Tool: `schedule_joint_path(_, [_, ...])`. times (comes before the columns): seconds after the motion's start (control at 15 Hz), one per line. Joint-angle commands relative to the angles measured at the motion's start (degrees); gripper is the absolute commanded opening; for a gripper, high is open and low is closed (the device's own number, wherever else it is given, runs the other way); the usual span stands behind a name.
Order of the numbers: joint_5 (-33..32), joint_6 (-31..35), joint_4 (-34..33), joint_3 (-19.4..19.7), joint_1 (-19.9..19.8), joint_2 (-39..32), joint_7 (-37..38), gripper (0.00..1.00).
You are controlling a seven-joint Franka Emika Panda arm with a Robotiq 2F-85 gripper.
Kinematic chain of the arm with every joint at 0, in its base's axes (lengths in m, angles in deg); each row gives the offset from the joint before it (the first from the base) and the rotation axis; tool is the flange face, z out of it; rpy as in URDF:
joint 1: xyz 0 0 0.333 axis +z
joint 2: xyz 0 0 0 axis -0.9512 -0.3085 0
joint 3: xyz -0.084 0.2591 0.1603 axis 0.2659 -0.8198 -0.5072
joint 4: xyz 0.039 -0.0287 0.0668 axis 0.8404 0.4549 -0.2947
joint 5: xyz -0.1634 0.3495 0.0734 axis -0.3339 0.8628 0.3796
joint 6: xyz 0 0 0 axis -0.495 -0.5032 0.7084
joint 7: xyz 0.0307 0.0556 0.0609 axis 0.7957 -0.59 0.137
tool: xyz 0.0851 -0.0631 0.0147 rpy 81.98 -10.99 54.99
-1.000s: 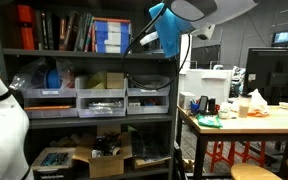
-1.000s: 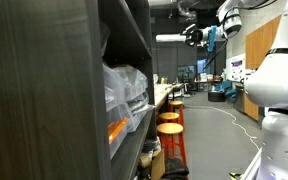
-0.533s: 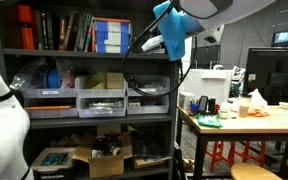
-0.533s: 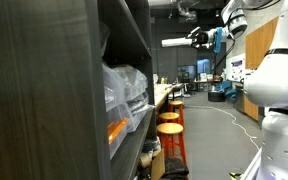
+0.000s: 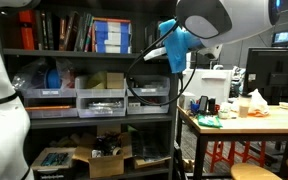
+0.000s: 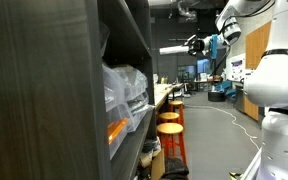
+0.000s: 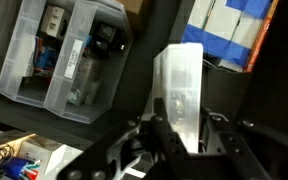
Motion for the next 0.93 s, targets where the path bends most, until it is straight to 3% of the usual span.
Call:
schedule_joint_path(0.0, [1.08,-0.09,-1.22,-0.79,-0.04,-1.46,0.59,0.07])
schedule_joint_path(0.87, [2.21,5.45,-0.55,-5.4,2.28,-3.11,0.1,0.07])
